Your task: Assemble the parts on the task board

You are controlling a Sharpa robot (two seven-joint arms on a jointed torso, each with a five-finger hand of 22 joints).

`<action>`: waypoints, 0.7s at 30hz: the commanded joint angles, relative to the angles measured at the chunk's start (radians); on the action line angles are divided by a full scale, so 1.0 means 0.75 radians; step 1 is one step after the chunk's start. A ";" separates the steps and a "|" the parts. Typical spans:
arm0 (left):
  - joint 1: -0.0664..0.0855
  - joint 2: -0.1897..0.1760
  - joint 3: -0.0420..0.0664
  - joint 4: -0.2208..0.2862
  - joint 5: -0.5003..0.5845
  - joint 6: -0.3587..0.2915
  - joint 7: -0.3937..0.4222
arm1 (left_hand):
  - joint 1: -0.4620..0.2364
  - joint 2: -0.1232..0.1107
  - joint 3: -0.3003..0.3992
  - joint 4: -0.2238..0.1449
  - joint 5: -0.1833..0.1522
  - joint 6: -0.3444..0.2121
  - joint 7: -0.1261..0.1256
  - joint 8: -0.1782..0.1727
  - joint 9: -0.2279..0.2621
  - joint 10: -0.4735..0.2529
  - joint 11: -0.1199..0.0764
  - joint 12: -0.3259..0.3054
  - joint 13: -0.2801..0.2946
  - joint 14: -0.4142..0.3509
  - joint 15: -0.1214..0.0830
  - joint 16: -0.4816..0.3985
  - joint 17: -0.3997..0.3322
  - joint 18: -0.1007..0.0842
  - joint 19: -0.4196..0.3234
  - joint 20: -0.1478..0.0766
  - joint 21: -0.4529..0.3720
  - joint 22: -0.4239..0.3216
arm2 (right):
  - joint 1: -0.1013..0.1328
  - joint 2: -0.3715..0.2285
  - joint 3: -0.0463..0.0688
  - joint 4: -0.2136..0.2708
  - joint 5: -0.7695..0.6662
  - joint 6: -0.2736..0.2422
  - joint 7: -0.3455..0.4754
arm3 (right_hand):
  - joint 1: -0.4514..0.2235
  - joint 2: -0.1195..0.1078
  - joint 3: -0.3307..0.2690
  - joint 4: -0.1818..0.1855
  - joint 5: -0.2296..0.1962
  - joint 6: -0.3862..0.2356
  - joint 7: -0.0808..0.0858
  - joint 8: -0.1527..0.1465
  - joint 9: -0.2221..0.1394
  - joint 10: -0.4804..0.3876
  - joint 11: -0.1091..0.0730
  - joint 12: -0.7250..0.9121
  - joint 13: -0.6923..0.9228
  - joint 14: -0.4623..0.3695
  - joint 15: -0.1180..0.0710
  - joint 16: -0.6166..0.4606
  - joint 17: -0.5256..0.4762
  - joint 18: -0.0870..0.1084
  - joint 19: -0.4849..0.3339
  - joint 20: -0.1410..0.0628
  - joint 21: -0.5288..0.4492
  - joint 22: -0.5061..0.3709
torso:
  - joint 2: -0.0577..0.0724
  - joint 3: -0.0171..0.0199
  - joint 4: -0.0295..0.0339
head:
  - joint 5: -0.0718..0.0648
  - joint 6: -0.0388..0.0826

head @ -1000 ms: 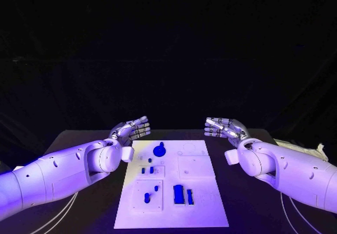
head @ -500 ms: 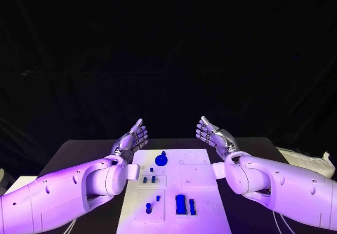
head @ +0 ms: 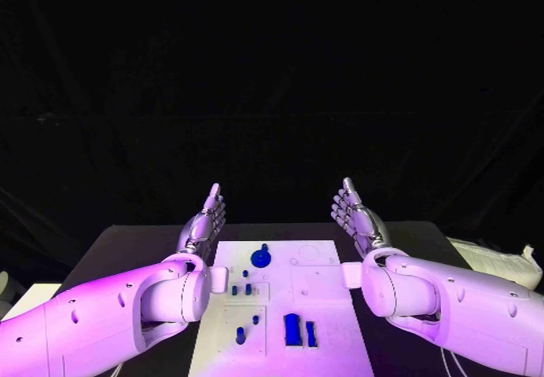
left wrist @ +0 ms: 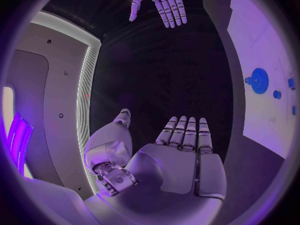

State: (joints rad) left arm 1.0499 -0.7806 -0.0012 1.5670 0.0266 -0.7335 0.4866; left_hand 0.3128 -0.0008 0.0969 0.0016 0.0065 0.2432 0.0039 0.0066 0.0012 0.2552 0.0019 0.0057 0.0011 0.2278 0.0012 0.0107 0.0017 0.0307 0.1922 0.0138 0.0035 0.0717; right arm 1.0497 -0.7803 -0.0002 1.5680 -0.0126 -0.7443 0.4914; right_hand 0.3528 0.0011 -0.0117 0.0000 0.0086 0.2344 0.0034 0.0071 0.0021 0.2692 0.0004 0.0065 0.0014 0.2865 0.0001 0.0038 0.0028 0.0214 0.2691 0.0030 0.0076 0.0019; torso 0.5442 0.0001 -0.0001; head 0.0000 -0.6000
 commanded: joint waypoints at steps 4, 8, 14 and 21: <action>0.000 0.001 0.002 0.004 -0.035 -0.049 0.045 | -0.165 0.001 -0.129 -0.002 -0.009 -0.129 -0.005 -0.009 -0.002 -0.135 -0.003 -0.008 -0.001 -0.121 -0.002 -0.014 -0.002 -0.041 -0.101 -0.018 -0.005 -0.096 | 0.000 0.000 0.000 0.003 0.017 -0.034 0.038 | -0.186 -0.001 0.016 0.000 -0.011 -0.125 -0.004 -0.009 -0.003 -0.143 -0.001 -0.009 -0.002 -0.151 0.000 -0.005 -0.004 -0.029 -0.143 -0.004 -0.010 -0.002 | 0.000 -0.0001 0.0001 | 0.000 0.000; 0.000 0.001 0.002 0.004 -0.035 -0.049 0.045 | -0.205 0.001 -0.129 -0.002 -0.009 -0.161 -0.005 -0.009 -0.002 -0.168 -0.003 -0.008 -0.001 -0.150 -0.002 -0.014 -0.002 -0.041 -0.126 -0.018 -0.005 -0.096 | 0.000 0.000 0.000 0.003 0.017 -0.034 0.038 | -0.231 -0.001 0.016 0.000 -0.011 -0.154 -0.004 -0.009 -0.003 -0.178 -0.001 -0.009 -0.002 -0.188 0.000 -0.005 -0.004 -0.029 -0.177 -0.004 -0.010 -0.002 | 0.000 -0.0001 0.0001 | 0.000 0.000; 0.000 0.001 0.002 0.004 -0.035 -0.049 0.045 | -0.253 0.001 -0.129 -0.002 -0.009 -0.193 -0.005 -0.009 -0.002 -0.206 -0.003 -0.008 -0.001 -0.184 -0.002 -0.014 -0.002 -0.041 -0.153 -0.018 -0.005 -0.096 | 0.000 0.000 0.000 0.003 0.017 -0.034 0.038 | -0.285 -0.001 0.016 0.000 -0.011 -0.190 -0.004 -0.009 -0.003 -0.218 -0.001 -0.009 -0.002 -0.231 0.000 -0.005 -0.004 -0.029 -0.218 -0.004 -0.010 -0.002 | 0.000 -0.0001 0.0001 | 0.000 0.000; 0.000 0.001 0.002 0.004 -0.035 -0.049 0.045 | -0.417 0.001 -0.129 -0.002 -0.009 -0.324 -0.005 -0.009 -0.002 -0.340 -0.003 -0.008 -0.001 -0.304 -0.002 -0.014 -0.002 -0.041 -0.256 -0.018 -0.005 -0.096 | 0.000 0.000 0.000 0.003 0.017 -0.034 0.038 | -0.356 -0.001 0.016 0.000 -0.011 -0.313 -0.004 -0.009 -0.003 -0.359 -0.001 -0.009 -0.002 -0.382 0.000 -0.005 -0.004 -0.029 -0.359 -0.004 -0.010 -0.002 | 0.000 -0.0001 0.0001 | 0.000 0.000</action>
State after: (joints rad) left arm 1.0497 -0.7808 -0.0011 1.5676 0.0121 -0.7660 0.5009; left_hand 0.0097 0.0001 0.0027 -0.0002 0.0066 0.0050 -0.0003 0.0067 0.0016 0.0053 0.0000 0.0058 0.0013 0.0053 0.0001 0.0067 0.0014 0.0148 0.0034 -0.0002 0.0036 0.0009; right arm 1.0497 -0.7803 -0.0001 1.5686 0.0043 -0.7712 0.5044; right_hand 0.0958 -0.0005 -0.0063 0.0000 0.0050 0.0192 -0.0001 0.0033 0.0013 0.0312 0.0005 0.0066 0.0012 0.0463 0.0002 0.0039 0.0013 0.0060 0.0312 0.0002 0.0036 0.0017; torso 0.5442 0.0000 0.0000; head 0.0000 -0.6000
